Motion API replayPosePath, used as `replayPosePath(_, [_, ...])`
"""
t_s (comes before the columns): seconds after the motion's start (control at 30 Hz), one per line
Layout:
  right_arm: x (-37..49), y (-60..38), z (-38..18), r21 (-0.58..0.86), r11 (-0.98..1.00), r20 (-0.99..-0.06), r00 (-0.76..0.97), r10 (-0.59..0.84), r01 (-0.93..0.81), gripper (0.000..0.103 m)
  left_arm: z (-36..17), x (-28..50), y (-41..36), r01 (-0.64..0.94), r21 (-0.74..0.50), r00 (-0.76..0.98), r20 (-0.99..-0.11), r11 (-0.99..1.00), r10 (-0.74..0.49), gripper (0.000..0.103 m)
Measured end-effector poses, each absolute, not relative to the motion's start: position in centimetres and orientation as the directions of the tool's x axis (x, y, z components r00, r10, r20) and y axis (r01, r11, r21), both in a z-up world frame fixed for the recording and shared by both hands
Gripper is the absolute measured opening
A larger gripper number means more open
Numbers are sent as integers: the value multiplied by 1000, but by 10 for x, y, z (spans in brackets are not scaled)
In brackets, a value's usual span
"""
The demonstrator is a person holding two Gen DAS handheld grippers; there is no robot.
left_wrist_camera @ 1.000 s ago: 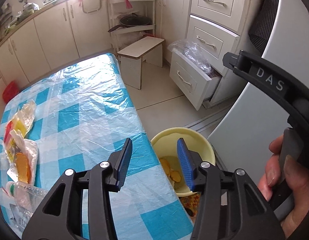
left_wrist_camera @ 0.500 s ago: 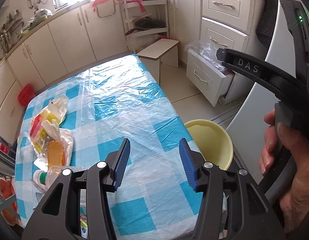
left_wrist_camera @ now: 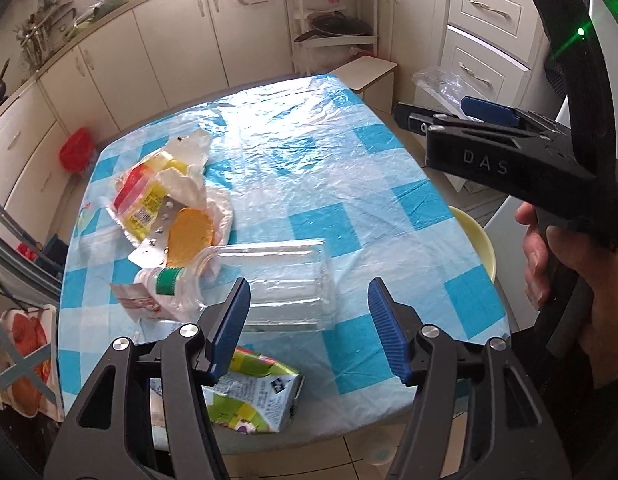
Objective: Collect trash
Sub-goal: 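Grasp the clear plastic bottle with the right tool while the left tool grasps the milk carton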
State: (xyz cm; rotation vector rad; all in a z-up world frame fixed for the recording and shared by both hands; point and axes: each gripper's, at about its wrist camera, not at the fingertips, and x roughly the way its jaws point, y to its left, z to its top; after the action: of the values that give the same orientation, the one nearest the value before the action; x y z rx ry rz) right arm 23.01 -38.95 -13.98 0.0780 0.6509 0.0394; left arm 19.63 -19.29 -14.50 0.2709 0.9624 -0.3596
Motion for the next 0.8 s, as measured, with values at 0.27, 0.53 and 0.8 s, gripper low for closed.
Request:
replayPosePath(0.27, [235,-337,-144,72,972,-625,749,220,-226,83,-144,198,-150,352,57,520,-842,934,-145,60])
replayPosePath(0.53, [239,-304,-154,93,928,-661,675,328,-360,84,-148,205,-123,314,38,513,-847,949,-137,60])
replayPosePath(0.8, [241,-277,-173,94,876,-725,571,385,-472,84,-161,216,-65,209,8,483,-870,978,-96,61])
